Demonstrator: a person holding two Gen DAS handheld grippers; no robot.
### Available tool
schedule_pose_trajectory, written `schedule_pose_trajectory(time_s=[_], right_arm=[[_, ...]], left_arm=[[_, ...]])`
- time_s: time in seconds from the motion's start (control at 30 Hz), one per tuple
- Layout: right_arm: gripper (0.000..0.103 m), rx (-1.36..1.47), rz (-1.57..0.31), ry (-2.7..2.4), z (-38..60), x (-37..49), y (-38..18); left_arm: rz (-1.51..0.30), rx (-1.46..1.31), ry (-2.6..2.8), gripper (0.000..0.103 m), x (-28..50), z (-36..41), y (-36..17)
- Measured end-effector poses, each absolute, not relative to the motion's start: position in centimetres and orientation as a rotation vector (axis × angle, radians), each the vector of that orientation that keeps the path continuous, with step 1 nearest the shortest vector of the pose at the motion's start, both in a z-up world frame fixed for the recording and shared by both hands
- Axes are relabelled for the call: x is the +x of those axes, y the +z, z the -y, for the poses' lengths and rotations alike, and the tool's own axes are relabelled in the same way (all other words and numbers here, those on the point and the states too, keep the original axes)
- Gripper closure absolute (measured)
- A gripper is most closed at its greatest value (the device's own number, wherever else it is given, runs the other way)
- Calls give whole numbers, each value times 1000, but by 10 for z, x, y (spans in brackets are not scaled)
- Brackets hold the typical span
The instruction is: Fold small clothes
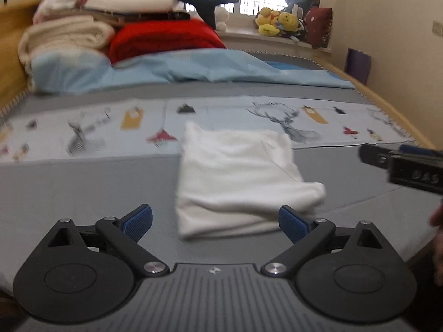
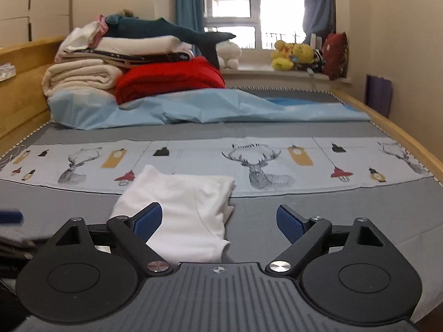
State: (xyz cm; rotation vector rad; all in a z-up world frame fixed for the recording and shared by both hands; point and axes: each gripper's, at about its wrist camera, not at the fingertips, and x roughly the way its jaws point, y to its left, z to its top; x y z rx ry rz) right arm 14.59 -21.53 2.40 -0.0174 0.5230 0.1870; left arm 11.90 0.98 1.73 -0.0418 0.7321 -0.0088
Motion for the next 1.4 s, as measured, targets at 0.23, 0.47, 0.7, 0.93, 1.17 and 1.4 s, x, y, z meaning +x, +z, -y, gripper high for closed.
schedule_pose_trajectory(time_s=[0.23,0.47,0.7,0.93,1.17,1.4], right_arm=[[14,30,-534,190,219,143,22],[14,13,-595,206,212,147,14],[14,-3,-626,223,206,151,10],[14,-12,-646,225,204,155,6],[13,-37,-650,237,199,155,5],[13,-63,-649,251,195,155,4]], left_arm=[[-721,-69,64,4,123,-20,11],[-752,-97,114,1,129,-27,7],[-774,-63,87,1,133,-21,0],[-813,-109,116,1,139,-29,-5],[-829,-142,120,1,141,-33,-7],[-834,-138,119,1,141,-32,-6]])
